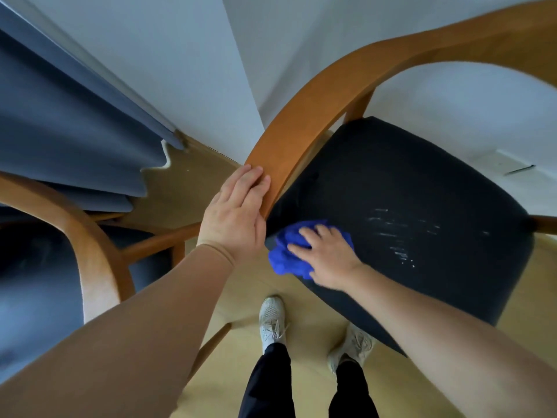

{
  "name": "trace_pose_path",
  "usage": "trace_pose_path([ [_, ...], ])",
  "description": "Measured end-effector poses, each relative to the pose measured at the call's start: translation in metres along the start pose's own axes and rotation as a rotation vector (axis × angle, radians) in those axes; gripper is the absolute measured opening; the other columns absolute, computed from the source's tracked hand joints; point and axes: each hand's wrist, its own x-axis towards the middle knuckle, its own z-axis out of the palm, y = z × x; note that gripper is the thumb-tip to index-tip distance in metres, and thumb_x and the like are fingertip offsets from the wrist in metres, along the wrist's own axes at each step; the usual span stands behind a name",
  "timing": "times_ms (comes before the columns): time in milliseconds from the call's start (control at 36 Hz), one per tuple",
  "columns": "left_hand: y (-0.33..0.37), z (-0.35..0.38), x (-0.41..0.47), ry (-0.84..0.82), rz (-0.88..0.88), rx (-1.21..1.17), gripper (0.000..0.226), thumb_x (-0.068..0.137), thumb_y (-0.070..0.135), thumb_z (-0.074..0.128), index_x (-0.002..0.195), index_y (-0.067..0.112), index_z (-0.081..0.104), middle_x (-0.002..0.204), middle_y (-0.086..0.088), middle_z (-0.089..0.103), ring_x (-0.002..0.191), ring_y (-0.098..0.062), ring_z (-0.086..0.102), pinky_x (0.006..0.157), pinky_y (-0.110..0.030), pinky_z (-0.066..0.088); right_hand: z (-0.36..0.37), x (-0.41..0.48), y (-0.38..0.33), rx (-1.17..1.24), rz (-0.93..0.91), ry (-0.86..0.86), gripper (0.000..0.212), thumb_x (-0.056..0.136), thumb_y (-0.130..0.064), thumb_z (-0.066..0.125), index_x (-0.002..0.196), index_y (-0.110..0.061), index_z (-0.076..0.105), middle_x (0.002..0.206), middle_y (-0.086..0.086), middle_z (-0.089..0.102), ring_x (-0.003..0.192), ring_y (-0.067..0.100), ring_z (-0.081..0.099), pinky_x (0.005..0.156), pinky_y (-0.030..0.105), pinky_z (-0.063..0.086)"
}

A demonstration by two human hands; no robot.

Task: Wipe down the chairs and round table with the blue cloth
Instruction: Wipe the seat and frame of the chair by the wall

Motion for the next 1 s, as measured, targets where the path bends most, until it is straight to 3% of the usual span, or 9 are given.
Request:
trace_pose_path([
  [139, 0.002, -0.002, 0.001, -0.010, -0.018, 0.010, 0.047, 0.084, 0.014, 0.042, 0.128, 0.005, 0.055, 0.136, -0.011, 0.050, 0.134, -0.027, 0.036, 0.108, -0.035, 0.030, -0.048, 0.049, 0.048, 0.026, 0.218, 0.064, 0.074, 0.075, -0.043, 0.070, 0.142, -0.026, 0.044, 0.145, 0.017, 0.040, 0.120, 0.042, 0.043, 0.096, 0.047, 0.037],
  [278, 0.002, -0.001, 0.000, -0.005, -0.029, 0.028, 0.047, 0.084, 0.014, 0.043, 0.128, 0.006, 0.055, 0.136, -0.010, 0.050, 0.134, -0.025, 0.035, 0.108, -0.033, 0.029, -0.066, 0.091, 0.076, -0.024, 0.354, 0.106, 0.066, 0.084, -0.051, 0.058, 0.144, -0.032, 0.037, 0.143, 0.015, 0.038, 0.120, 0.041, 0.042, 0.098, 0.051, 0.038],
  [417, 0.000, -0.001, 0.001, 0.012, -0.007, 0.025, 0.046, 0.082, 0.012, 0.043, 0.126, 0.004, 0.057, 0.133, -0.012, 0.052, 0.132, -0.027, 0.037, 0.106, -0.034, 0.033, -0.047, 0.096, 0.073, -0.012, 0.449, 0.040, 0.076, 0.084, -0.067, 0.046, 0.149, -0.036, 0.021, 0.155, 0.013, 0.018, 0.136, 0.046, 0.021, 0.108, 0.063, 0.022],
  [500, -0.001, 0.000, 0.001, 0.007, -0.009, 0.032, 0.046, 0.082, 0.012, 0.044, 0.126, 0.005, 0.057, 0.134, -0.011, 0.052, 0.133, -0.026, 0.036, 0.105, -0.034, 0.034, -0.047, 0.093, 0.075, -0.016, 0.431, 0.059, 0.074, 0.085, -0.065, 0.047, 0.148, -0.035, 0.023, 0.153, 0.014, 0.021, 0.131, 0.044, 0.028, 0.103, 0.059, 0.030],
  [639, 0.000, 0.000, 0.000, -0.005, -0.021, 0.038, 0.045, 0.084, 0.014, 0.042, 0.126, 0.006, 0.057, 0.134, -0.010, 0.051, 0.133, -0.025, 0.036, 0.106, -0.033, 0.032, -0.049, 0.089, 0.059, 0.008, 0.440, 0.057, 0.062, 0.086, -0.046, 0.056, 0.142, -0.029, 0.034, 0.141, 0.014, 0.033, 0.114, 0.038, 0.043, 0.093, 0.048, 0.042],
  [806, 0.001, -0.002, 0.000, -0.001, -0.019, 0.034, 0.046, 0.085, 0.015, 0.040, 0.127, 0.005, 0.055, 0.134, -0.013, 0.051, 0.132, -0.028, 0.037, 0.108, -0.038, 0.032, -0.023, 0.043, 0.018, 0.069, 0.391, 0.002, 0.069, 0.085, -0.047, 0.058, 0.145, -0.027, 0.031, 0.142, 0.017, 0.032, 0.113, 0.038, 0.044, 0.092, 0.044, 0.042],
  [917, 0.000, -0.001, 0.002, 0.008, 0.007, 0.056, 0.047, 0.081, 0.013, 0.041, 0.124, 0.001, 0.056, 0.131, -0.017, 0.052, 0.129, -0.031, 0.040, 0.106, -0.036, 0.032, 0.012, -0.002, -0.014, 0.071, 0.262, -0.008, 0.076, 0.050, -0.045, 0.084, 0.121, -0.028, 0.061, 0.116, 0.015, 0.055, 0.082, 0.034, 0.056, 0.068, 0.045, 0.050],
  [1000, 0.004, -0.004, 0.004, -0.033, 0.004, 0.101, 0.049, 0.079, 0.011, 0.044, 0.125, -0.001, 0.054, 0.132, -0.018, 0.050, 0.129, -0.032, 0.040, 0.110, -0.028, 0.021, 0.023, -0.018, -0.016, 0.064, 0.211, 0.018, 0.074, 0.045, -0.044, 0.084, 0.115, -0.027, 0.065, 0.111, 0.012, 0.057, 0.076, 0.032, 0.056, 0.064, 0.044, 0.050],
])
